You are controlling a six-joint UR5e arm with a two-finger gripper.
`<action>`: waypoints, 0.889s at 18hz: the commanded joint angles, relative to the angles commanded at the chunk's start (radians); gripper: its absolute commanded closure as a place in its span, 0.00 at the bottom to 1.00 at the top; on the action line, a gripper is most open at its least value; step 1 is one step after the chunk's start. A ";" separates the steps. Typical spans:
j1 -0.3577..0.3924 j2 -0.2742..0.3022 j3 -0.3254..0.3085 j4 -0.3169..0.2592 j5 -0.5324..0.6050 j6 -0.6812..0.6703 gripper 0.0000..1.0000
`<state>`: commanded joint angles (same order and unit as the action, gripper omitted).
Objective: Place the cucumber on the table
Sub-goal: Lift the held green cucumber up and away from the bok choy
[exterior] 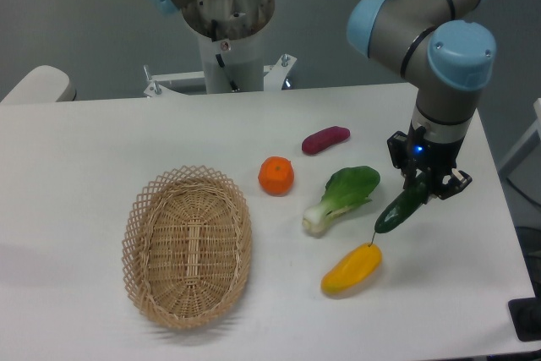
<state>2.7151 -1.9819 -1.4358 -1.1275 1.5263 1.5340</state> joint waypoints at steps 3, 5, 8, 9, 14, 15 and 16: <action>0.002 0.000 0.005 -0.017 0.002 0.041 0.76; 0.012 -0.002 0.009 -0.028 0.002 0.070 0.76; 0.041 0.000 0.014 -0.031 0.000 0.161 0.76; 0.052 0.000 0.014 -0.031 0.000 0.191 0.76; 0.110 -0.002 -0.003 -0.029 0.002 0.398 0.76; 0.120 -0.002 -0.008 -0.029 0.002 0.447 0.76; 0.132 -0.005 -0.017 -0.026 0.002 0.487 0.76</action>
<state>2.8469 -1.9865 -1.4526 -1.1536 1.5278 2.0214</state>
